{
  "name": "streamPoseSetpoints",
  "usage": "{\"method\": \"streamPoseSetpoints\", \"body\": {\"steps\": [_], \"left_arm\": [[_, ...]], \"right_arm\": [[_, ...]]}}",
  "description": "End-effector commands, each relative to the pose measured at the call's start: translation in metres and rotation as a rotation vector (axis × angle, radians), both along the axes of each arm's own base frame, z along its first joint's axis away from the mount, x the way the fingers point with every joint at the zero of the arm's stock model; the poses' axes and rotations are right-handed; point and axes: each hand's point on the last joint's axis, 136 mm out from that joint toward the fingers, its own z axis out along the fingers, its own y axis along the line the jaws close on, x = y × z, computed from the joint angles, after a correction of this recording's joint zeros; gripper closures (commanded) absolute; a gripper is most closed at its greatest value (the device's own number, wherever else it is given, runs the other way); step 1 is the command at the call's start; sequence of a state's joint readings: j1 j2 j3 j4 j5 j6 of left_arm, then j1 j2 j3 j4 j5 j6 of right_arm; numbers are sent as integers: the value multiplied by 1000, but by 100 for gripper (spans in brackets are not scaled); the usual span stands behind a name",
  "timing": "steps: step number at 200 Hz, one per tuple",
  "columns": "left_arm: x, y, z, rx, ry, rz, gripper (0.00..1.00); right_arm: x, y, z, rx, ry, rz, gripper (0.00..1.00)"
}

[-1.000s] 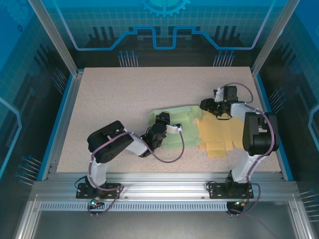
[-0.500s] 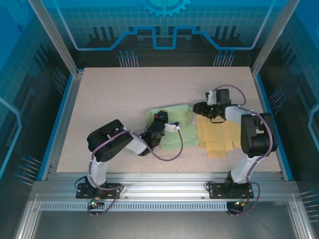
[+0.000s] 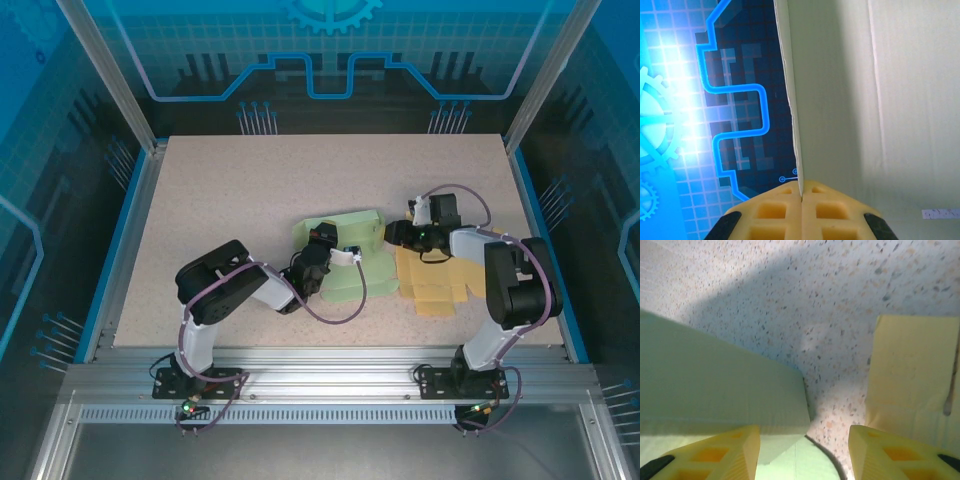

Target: Fold the paper box

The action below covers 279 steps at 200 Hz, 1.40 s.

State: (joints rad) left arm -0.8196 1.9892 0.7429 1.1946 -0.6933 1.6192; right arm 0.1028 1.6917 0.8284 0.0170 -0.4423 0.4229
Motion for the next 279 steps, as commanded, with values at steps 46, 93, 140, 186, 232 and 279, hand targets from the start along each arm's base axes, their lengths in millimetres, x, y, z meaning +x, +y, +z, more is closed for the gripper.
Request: {"method": "streamPoseSetpoints", "body": {"steps": [46, 93, 140, 186, 232, 279], "left_arm": [[-4, -1, -14, 50, 11, -19, 100], [-6, -4, -13, 46, 9, -29, 100], [-7, -6, -14, 30, 16, -35, 100], [-7, -7, -12, 16, 16, -36, 100], [-8, -9, -3, -25, 18, -41, 100], [-8, -13, 12, -82, -8, -37, 100]], "right_arm": [[3, 26, 19, -39, -127, 99, 47], [19, 39, 29, -55, -213, 126, 46], [28, 39, 24, -137, -268, 94, 47], [37, 36, 17, -199, -307, 59, 50], [44, 41, 4, -286, -349, 35, 57], [49, 38, -7, -367, -362, -11, 80]]}}
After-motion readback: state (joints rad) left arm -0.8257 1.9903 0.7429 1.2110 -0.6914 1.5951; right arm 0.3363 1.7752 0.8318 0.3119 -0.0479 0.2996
